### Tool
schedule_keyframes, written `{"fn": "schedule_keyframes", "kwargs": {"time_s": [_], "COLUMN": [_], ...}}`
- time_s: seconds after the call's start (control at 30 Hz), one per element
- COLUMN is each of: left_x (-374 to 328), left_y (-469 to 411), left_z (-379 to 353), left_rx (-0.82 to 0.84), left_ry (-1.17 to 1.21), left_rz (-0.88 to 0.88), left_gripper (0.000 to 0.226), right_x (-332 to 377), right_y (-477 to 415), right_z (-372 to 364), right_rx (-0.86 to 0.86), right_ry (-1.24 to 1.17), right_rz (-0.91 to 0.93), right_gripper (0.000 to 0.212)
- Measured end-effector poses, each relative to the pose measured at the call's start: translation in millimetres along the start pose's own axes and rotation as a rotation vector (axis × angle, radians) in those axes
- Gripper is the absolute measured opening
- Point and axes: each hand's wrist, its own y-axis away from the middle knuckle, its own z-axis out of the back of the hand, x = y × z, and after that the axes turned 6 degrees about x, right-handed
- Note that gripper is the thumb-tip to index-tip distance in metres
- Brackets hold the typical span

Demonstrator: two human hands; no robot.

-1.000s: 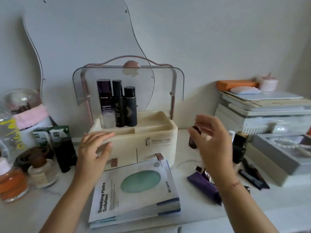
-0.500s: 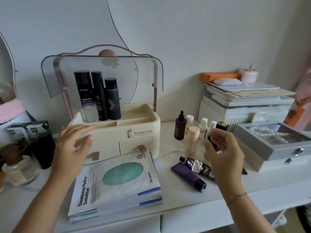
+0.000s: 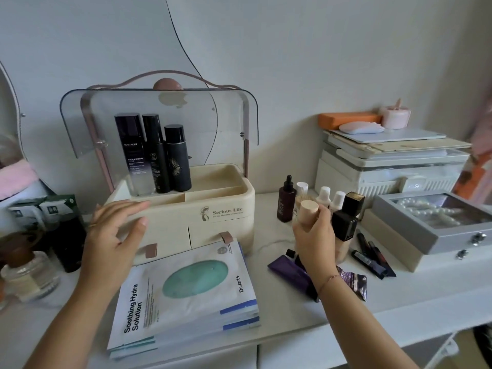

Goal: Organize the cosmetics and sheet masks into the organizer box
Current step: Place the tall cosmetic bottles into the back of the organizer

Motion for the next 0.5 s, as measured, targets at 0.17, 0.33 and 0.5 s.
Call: {"fn": "schedule_keyframes", "kwargs": {"time_s": [0.17, 0.33, 0.5], "left_x": [1.3, 2.6, 0.3], "left_y": [0.3, 0.7, 0.5], "left_z": [-0.8, -1.6, -1.1], "left_rx": [-0.001, -0.014, -0.017], "left_ry": [0.005, 0.017, 0.039], "left_rz": [-0.01, -0.008, -0.003], "left_gripper": [0.026, 0.024, 0.023], "right_x": [-1.5, 16.7, 84.5], "right_y": [-3.2, 10.3, 27.1], "right_z": [3.1, 11.7, 23.7], "right_rx": [-0.009, -0.04, -0.11], "right_ry": [0.055, 0.091, -0.166], "right_rz": [-0.018, 0.06, 0.342], "right_gripper": [0.029, 0.021, 0.044]}}
